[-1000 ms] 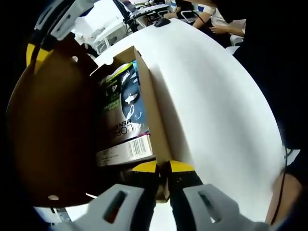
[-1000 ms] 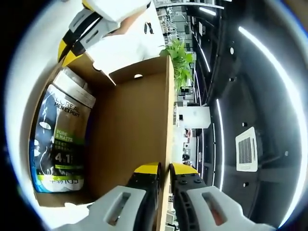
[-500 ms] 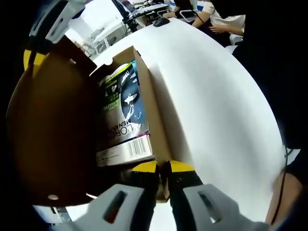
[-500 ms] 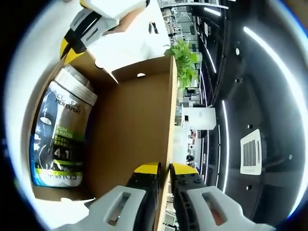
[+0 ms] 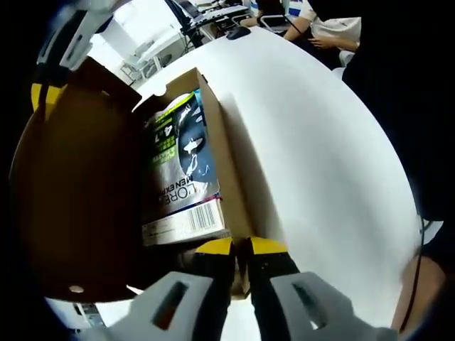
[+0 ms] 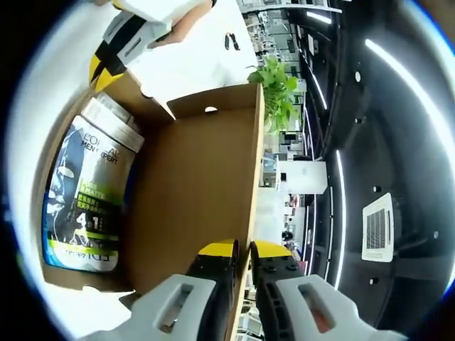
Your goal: Operate the shoe box by opening the lid, removing the specified soft item, and placing it in the target area until the item is outside and the box remains undamaged.
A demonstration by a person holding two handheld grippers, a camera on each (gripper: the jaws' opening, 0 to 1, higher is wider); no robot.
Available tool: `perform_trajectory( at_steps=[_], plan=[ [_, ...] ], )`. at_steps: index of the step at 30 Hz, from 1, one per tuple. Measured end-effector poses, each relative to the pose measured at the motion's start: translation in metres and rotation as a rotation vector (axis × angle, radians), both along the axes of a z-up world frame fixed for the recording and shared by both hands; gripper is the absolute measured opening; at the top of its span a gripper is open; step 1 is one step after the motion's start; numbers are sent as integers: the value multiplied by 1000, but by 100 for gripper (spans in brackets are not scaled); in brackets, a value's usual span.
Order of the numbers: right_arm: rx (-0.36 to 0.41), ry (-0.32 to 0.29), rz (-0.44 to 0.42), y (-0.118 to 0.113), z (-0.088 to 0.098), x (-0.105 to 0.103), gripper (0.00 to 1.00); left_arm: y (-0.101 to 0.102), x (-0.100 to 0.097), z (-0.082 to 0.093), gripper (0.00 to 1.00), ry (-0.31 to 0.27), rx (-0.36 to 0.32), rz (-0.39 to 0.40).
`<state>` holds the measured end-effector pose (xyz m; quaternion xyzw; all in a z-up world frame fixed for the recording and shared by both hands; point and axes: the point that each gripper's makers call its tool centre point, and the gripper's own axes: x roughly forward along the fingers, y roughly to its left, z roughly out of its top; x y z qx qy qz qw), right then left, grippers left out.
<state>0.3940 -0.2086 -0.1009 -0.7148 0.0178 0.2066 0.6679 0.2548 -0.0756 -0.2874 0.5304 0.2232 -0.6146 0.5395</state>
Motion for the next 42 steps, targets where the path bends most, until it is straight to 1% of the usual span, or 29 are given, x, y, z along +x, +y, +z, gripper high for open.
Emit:
perform_trajectory(
  at_steps=[4,13,24,31,42],
  plan=[
    [14,26,-2,0,0,4,6,0,0,0,6,-2,1,-3],
    [-5,76,-5,-1,-1,13,6,0,0,0,6,-4,1,-9],
    [4,123,-5,-3,-2,24,6,-1,1,0,6,-5,0,-12],
    [-1,143,-8,-3,-3,29,6,-1,1,0,6,-5,1,-12],
    [16,198,-16,-3,-5,40,5,-1,1,0,6,-8,3,-12]
  ],
)
